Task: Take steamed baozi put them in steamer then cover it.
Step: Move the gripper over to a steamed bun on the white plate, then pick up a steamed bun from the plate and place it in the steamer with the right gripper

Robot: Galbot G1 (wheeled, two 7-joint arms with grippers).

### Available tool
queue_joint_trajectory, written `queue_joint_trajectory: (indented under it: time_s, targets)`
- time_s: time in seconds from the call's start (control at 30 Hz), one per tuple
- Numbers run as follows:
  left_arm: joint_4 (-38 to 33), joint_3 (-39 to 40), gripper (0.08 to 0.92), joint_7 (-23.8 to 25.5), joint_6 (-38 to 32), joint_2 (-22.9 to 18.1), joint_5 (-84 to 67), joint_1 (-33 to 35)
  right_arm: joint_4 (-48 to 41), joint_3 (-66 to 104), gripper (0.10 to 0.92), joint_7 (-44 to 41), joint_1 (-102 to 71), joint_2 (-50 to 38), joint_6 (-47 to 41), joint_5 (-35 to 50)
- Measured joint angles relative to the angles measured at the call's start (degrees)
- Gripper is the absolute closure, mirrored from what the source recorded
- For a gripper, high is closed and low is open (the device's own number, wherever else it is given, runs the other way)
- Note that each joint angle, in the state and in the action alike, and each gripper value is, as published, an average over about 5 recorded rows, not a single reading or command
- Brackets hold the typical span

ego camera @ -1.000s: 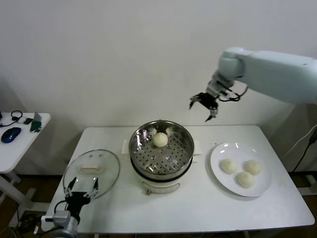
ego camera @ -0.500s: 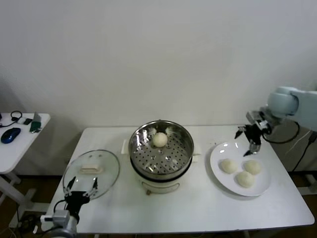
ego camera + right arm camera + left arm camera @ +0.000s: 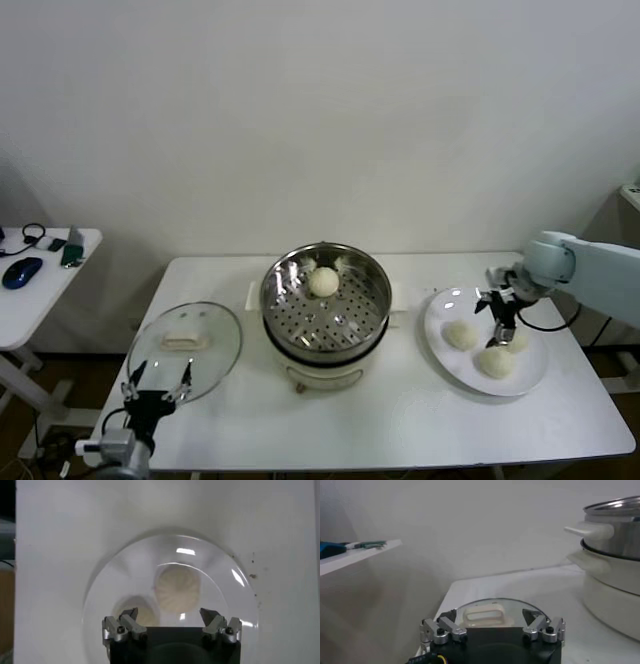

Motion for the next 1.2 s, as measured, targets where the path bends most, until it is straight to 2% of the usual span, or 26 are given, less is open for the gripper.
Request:
queue_joint_trajectory:
  time_s: [0.3,0.53,0.73,0.97,1.2]
  targets:
    - [-0.1,-0.1,0.177,-0.1,-0.4,-0.1,0.0,0.6,-5.5,6.1,0.207,1.2,-7.0,3.9,-1.0,-2.4]
    - [-0.5,-0.1,0.177,-0.3,-0.3,-0.2,0.0,0.8,-6.7,8.5,0.299,1.1,-9.1,4.7,-1.3,-3.5]
    - [-1.0,0.1,0.177,-0.3,0.1,-0.2,0.1,0.7,-6.6,8.8,0.312,0.4,-8.8,4.6,-1.1,-3.9]
    - [-1.3,0.3,0.177,-0.3,0.4,-0.3,0.2,0.5,-4.5,4.7,0.313,-1.7,-1.2,5.0,0.2,-2.0]
    - [-1.6,0.3,0.177,-0.3,0.7,-0.2,0.2,0.4,-0.5,-3.2,0.313,-4.7,13.5,7.2,0.4,4.5]
